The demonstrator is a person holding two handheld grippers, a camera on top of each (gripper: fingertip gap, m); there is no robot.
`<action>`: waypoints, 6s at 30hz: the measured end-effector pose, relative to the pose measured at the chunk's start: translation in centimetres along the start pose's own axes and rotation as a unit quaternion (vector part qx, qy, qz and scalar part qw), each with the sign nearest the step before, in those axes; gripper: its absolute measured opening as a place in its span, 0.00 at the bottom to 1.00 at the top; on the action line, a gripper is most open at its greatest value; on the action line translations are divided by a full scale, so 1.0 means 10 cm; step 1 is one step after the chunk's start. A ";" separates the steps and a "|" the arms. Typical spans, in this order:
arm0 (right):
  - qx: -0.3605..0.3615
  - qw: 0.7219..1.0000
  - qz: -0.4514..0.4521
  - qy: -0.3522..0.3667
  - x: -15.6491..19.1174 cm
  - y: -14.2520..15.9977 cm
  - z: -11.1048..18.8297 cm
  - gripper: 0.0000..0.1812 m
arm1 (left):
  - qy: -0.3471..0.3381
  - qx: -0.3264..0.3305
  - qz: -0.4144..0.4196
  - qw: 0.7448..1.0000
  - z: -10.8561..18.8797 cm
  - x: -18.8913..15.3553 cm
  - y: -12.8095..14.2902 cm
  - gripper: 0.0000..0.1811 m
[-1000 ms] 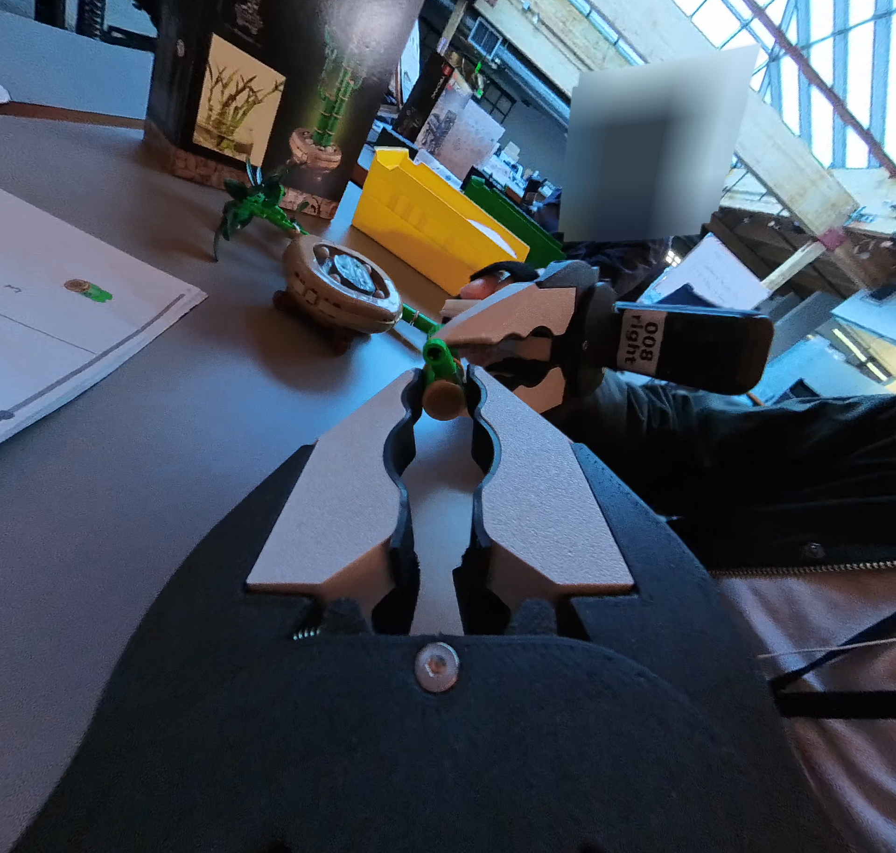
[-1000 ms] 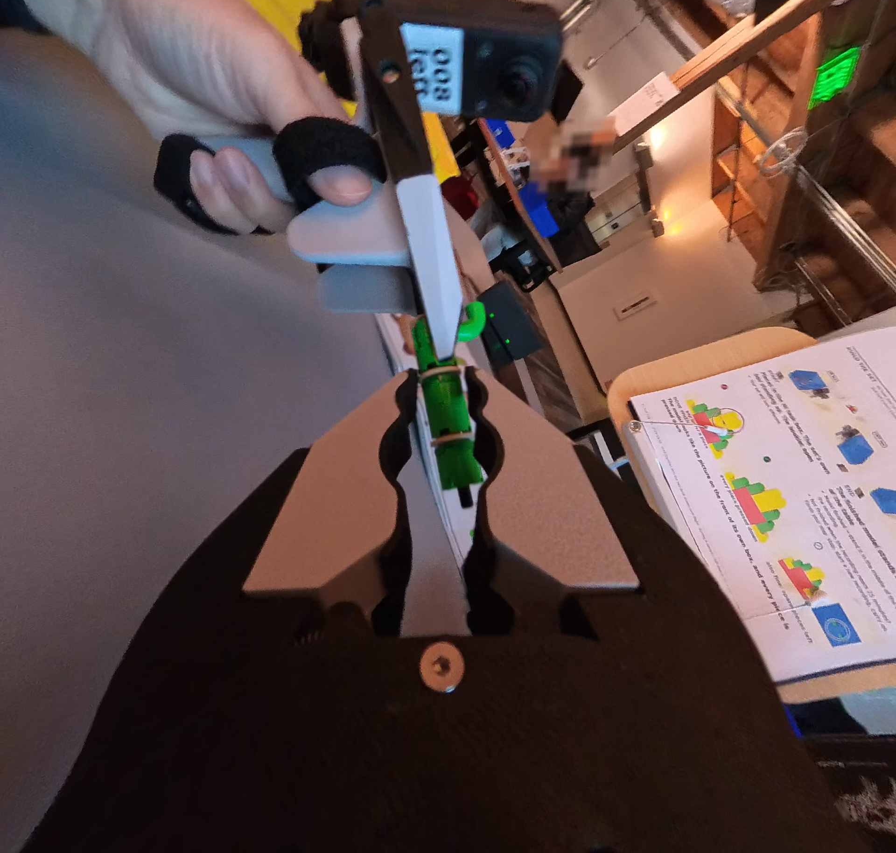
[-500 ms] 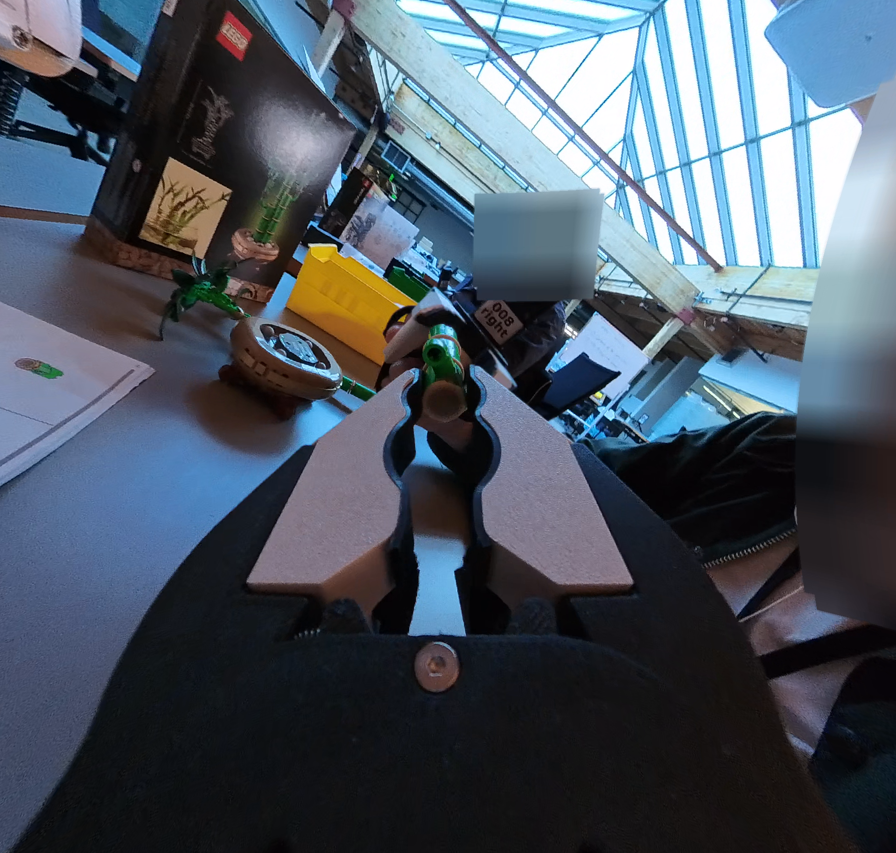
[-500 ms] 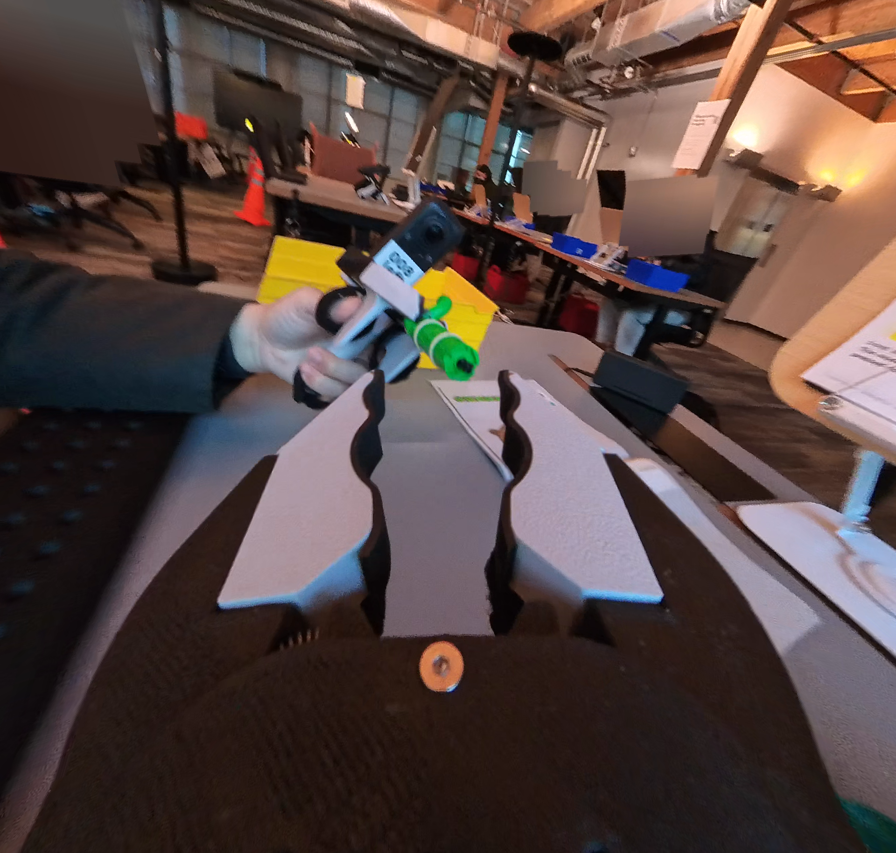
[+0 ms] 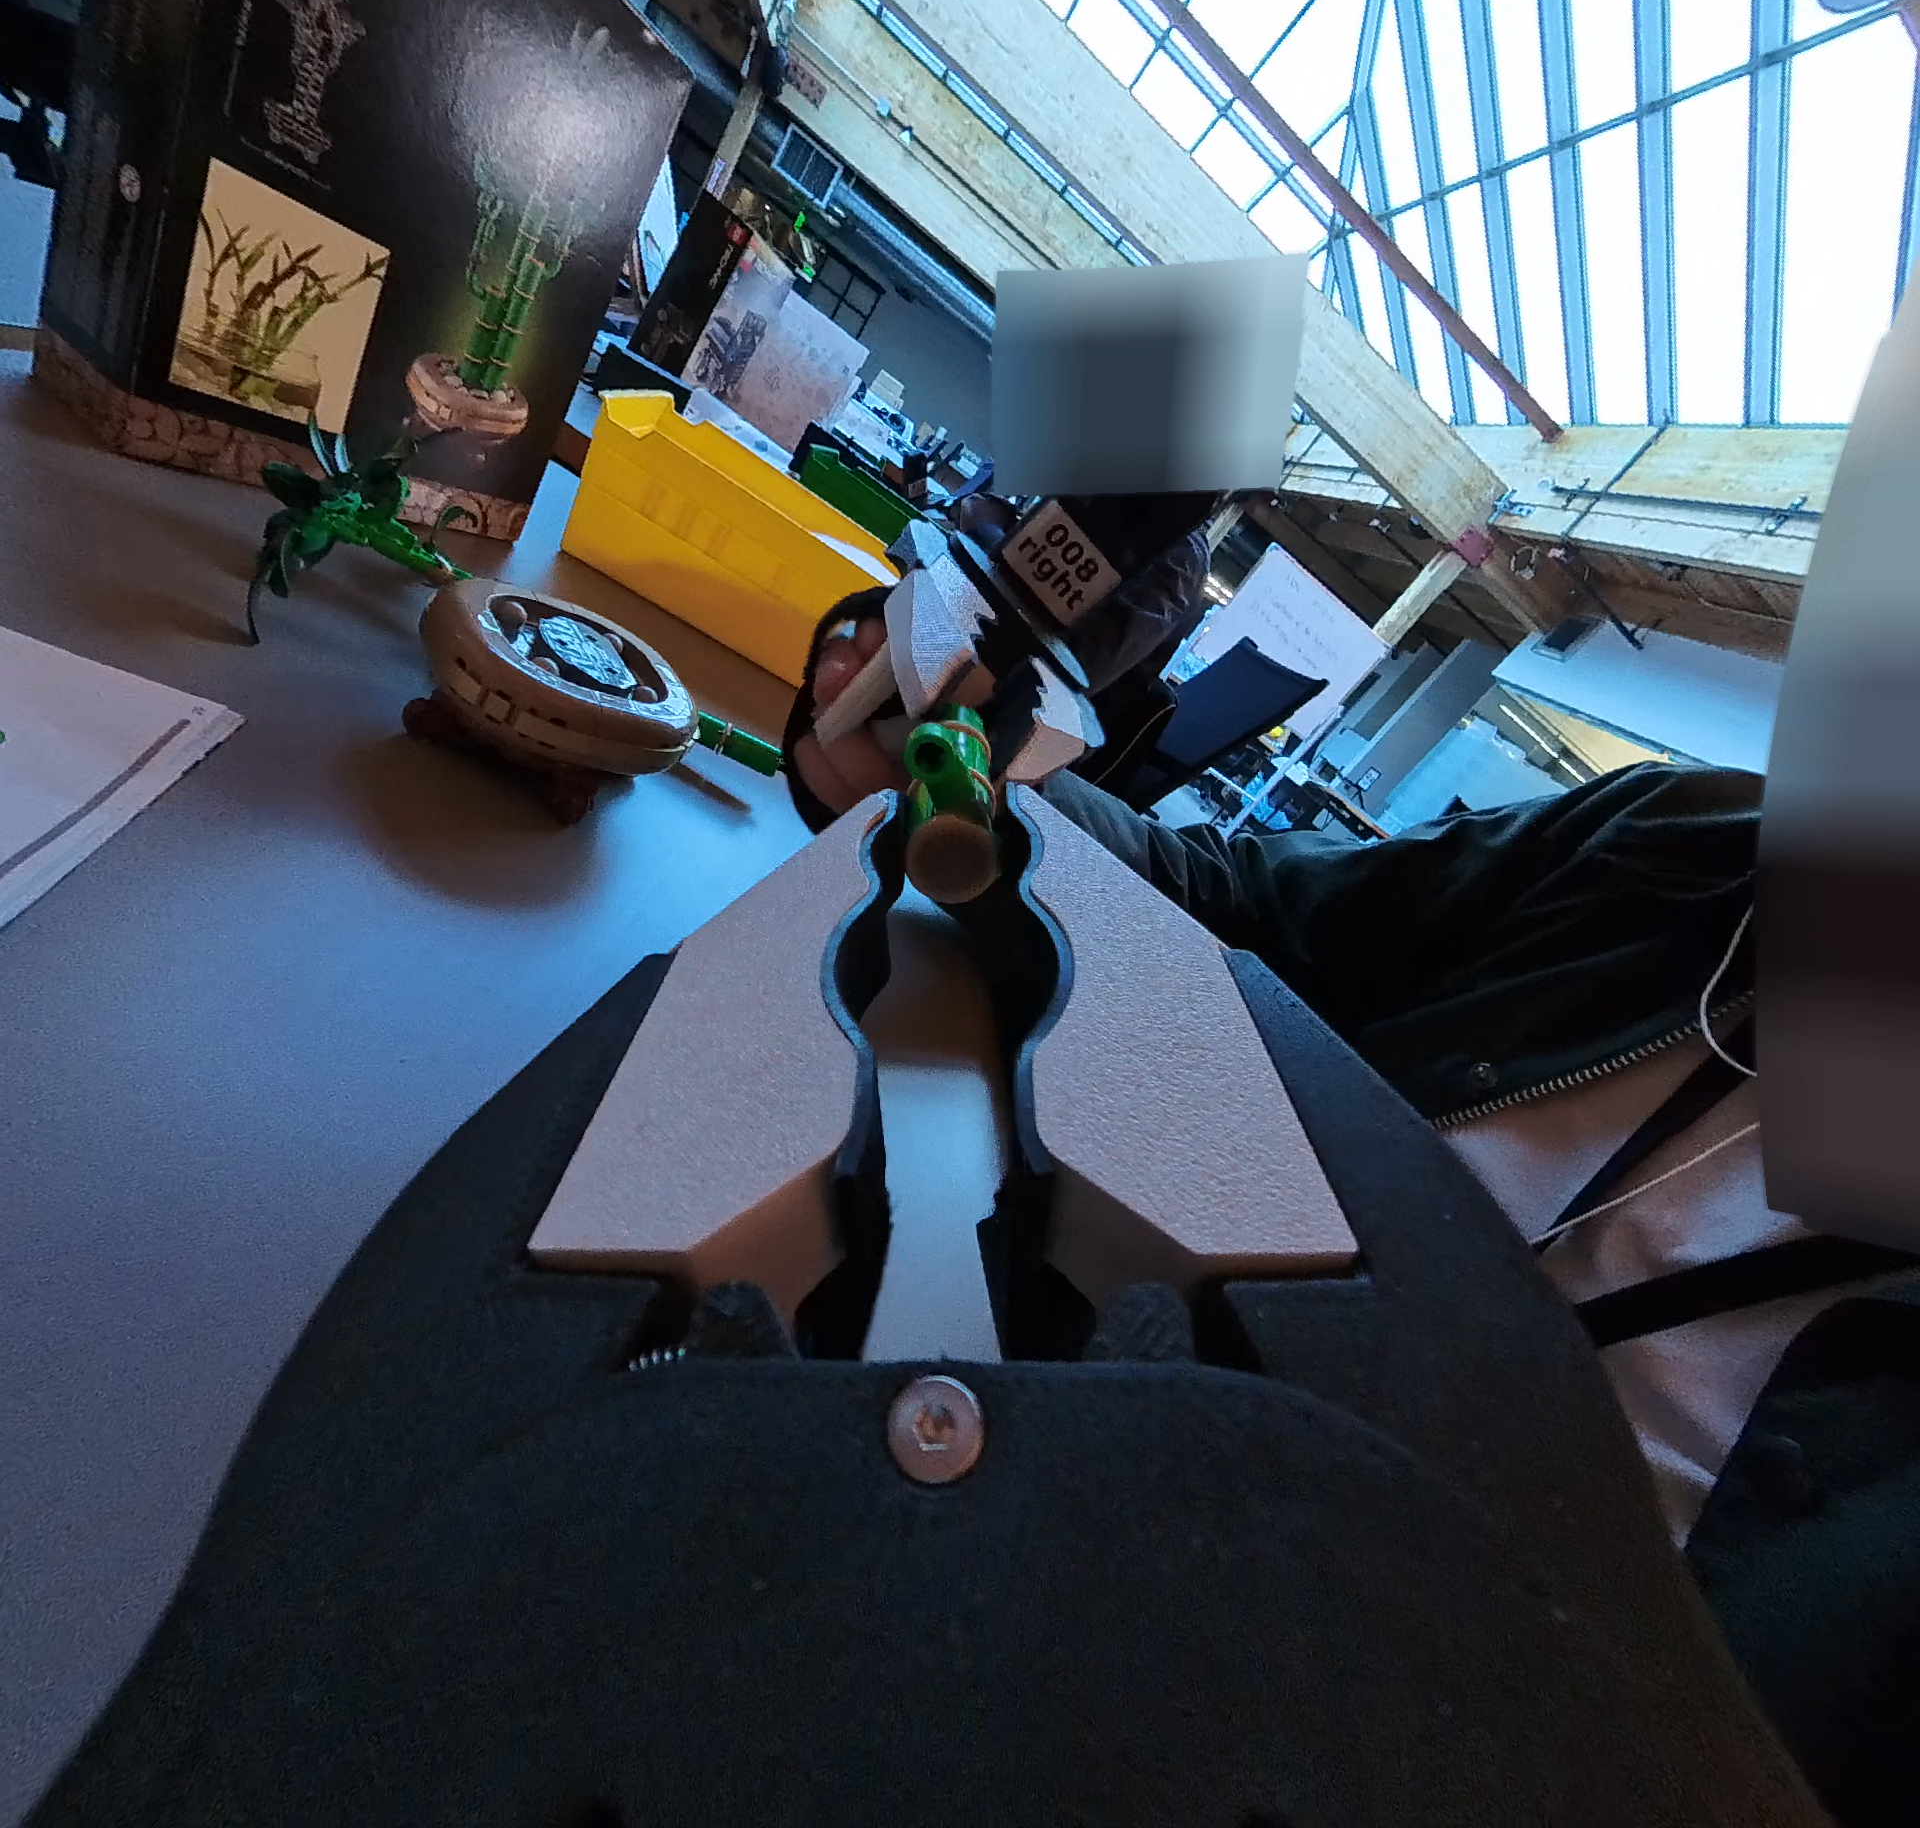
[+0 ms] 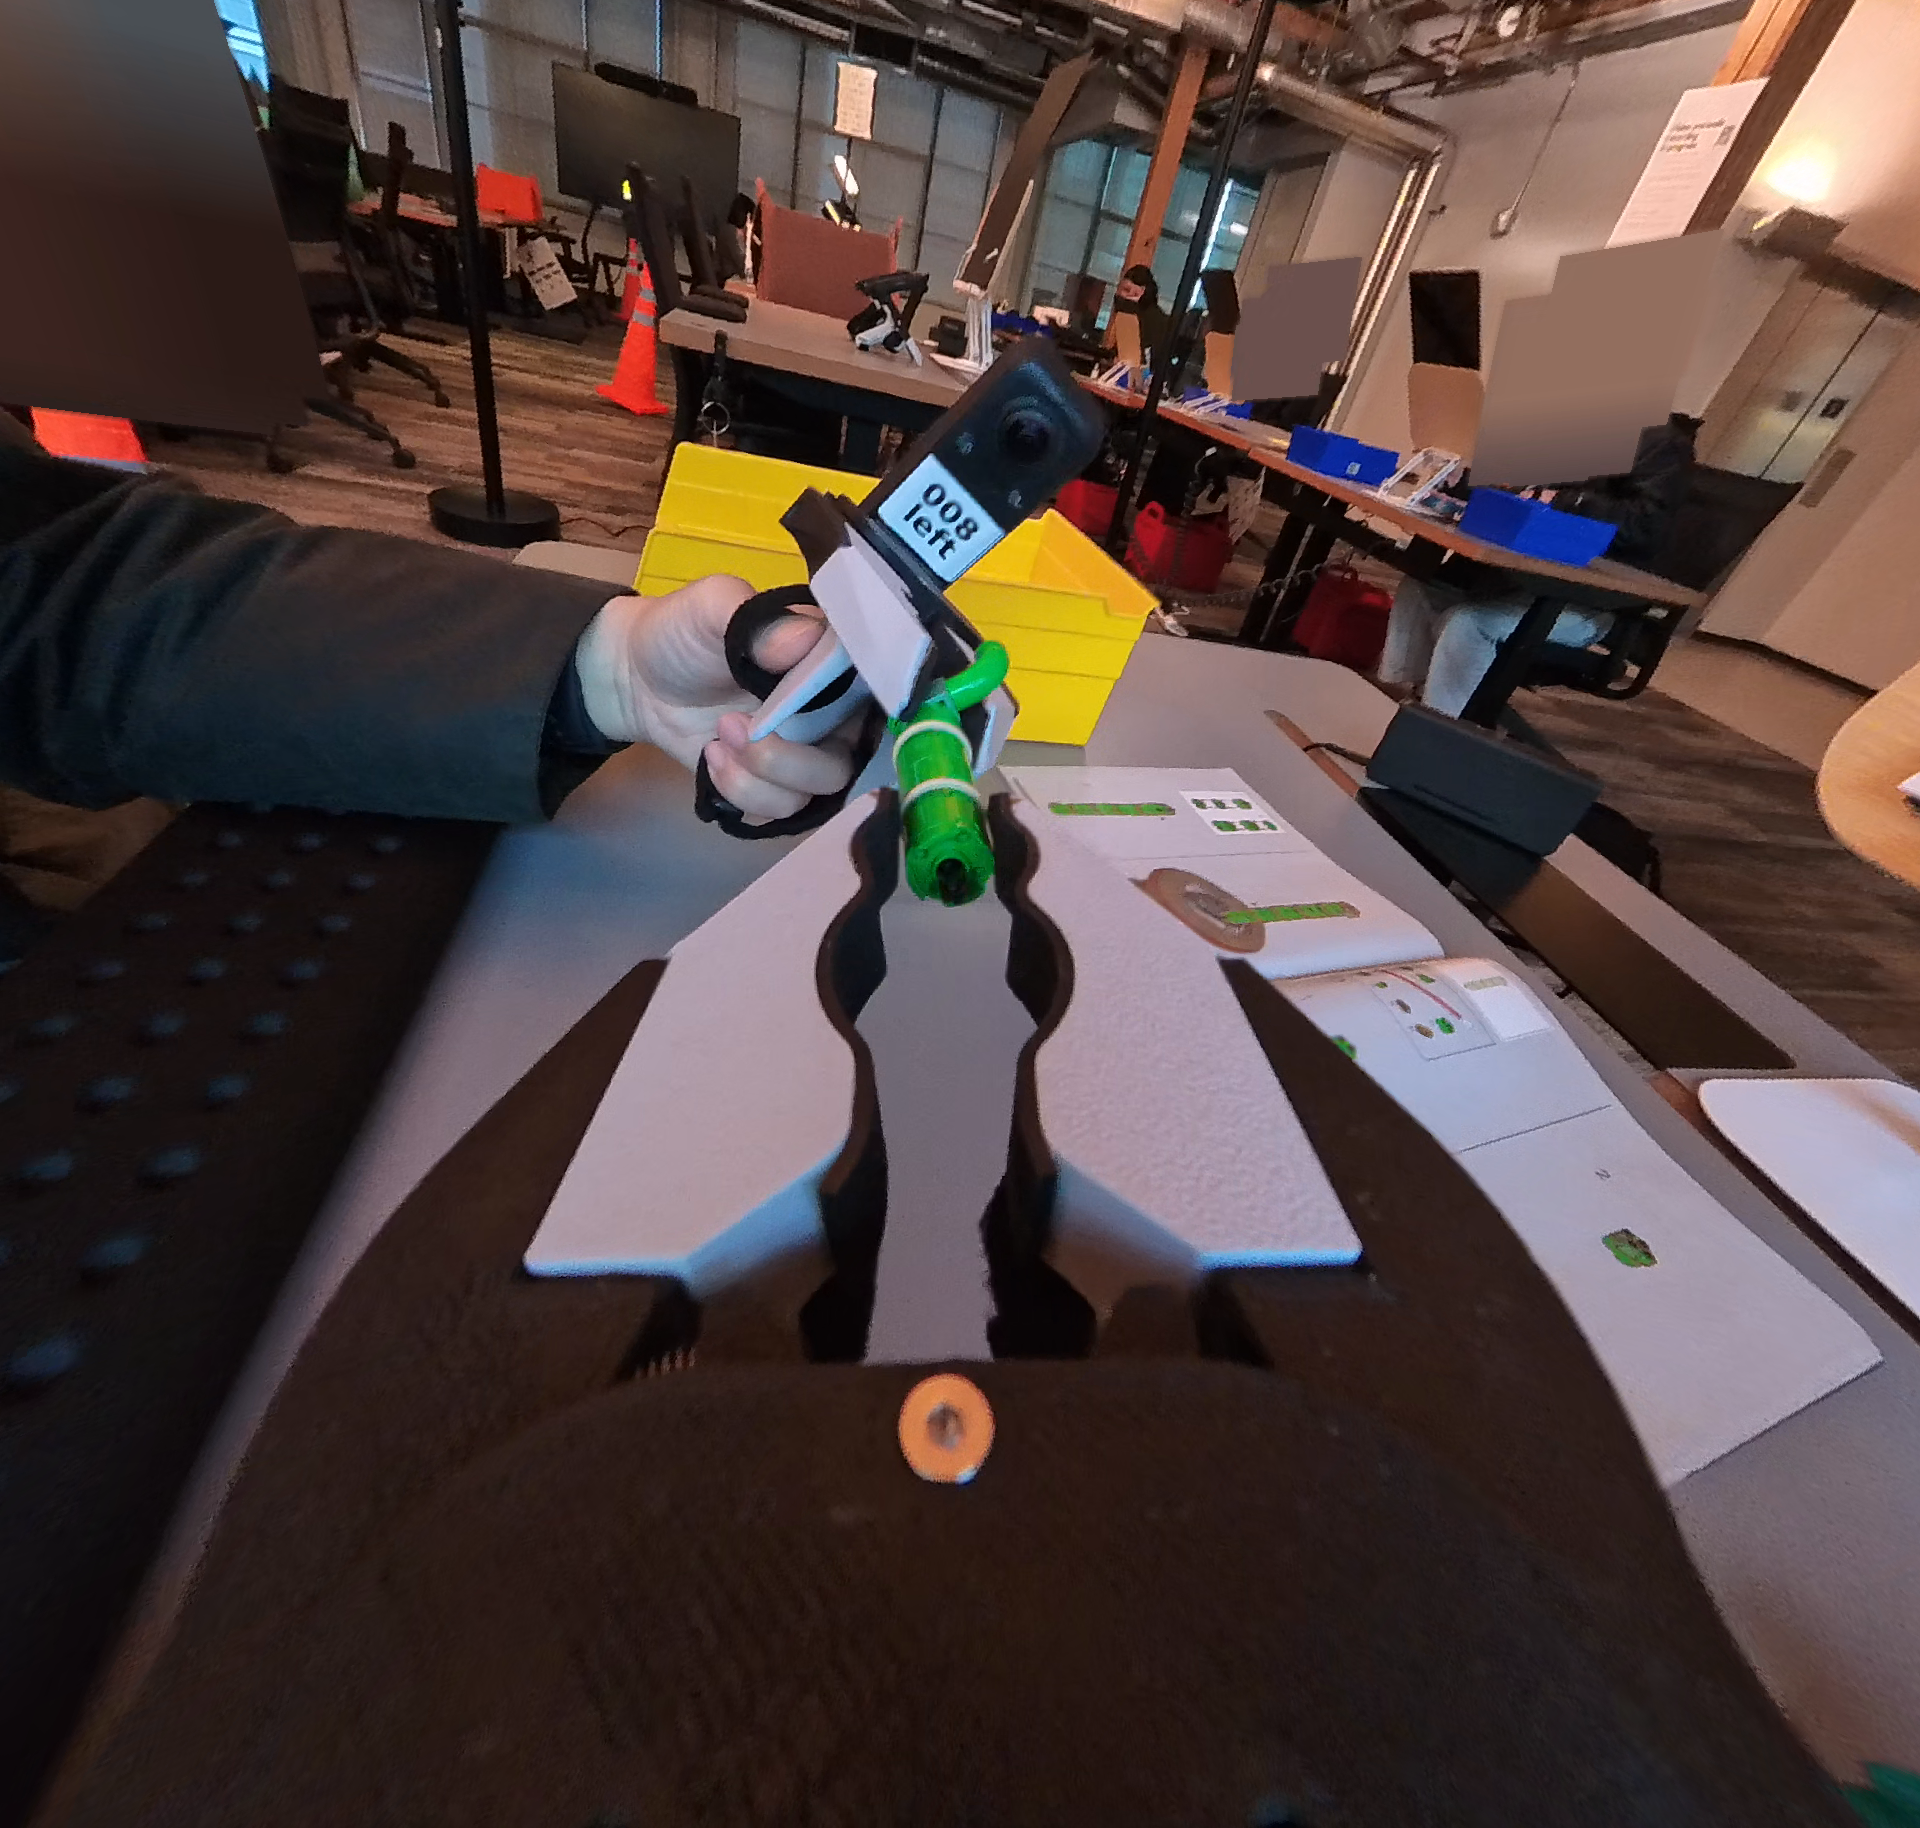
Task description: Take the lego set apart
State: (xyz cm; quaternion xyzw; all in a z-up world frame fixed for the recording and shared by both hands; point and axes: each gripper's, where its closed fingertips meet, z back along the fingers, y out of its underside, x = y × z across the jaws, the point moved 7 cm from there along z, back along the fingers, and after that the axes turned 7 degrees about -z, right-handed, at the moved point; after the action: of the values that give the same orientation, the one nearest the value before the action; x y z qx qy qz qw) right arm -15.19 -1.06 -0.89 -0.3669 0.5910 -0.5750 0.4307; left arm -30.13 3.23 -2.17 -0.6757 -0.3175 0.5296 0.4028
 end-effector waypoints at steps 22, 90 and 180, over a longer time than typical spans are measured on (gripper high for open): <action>0.130 0.964 -0.229 -0.045 -0.13 0.44 -0.18 0.08 | -0.324 0.335 -0.593 0.656 -0.40 0.04 0.55 0.08; 0.220 0.957 -0.175 -0.074 -0.11 0.54 -0.11 0.08 | -0.274 0.381 -0.597 0.651 -0.42 0.06 0.67 0.09; 0.223 0.944 -0.217 -0.110 -0.14 0.54 0.07 0.08 | -0.269 0.352 -0.613 0.654 -0.59 -0.06 0.69 0.09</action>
State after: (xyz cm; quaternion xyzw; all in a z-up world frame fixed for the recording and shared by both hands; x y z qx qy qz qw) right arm -13.76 0.34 -6.10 -0.4422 0.3023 -0.7277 0.4285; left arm -24.51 -1.76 -7.34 0.0369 -0.5434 0.3928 0.7409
